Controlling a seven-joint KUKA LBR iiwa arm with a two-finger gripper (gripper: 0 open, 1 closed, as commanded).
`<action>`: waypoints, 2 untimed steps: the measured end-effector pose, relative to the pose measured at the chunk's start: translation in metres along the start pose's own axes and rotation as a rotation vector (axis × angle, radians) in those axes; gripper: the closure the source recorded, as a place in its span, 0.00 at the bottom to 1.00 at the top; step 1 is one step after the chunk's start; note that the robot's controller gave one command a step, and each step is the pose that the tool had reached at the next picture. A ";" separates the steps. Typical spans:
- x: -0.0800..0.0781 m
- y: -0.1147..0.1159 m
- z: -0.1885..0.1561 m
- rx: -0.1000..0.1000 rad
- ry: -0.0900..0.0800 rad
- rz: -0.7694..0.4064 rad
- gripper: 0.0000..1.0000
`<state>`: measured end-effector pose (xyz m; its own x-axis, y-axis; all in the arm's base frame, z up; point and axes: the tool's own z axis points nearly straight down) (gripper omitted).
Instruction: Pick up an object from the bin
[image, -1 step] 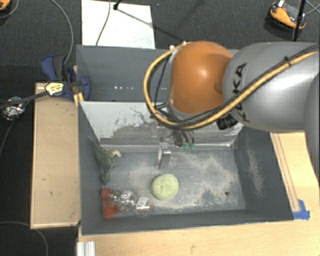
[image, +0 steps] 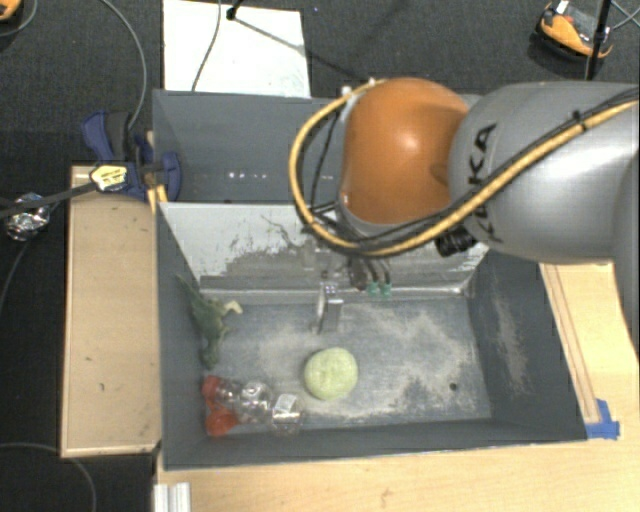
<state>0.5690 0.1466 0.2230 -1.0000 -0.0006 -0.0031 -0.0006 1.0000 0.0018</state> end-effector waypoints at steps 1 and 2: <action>0.018 -0.017 0.032 -0.001 -0.003 -0.077 0.00; 0.021 -0.051 0.077 0.000 -0.003 -0.238 0.00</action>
Offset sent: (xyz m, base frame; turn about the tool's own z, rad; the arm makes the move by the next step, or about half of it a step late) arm -0.0213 -0.0618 -0.0908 -0.2513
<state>0.5484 0.0961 0.1455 -0.9716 -0.2364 -0.0063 -0.2364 0.9717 0.0011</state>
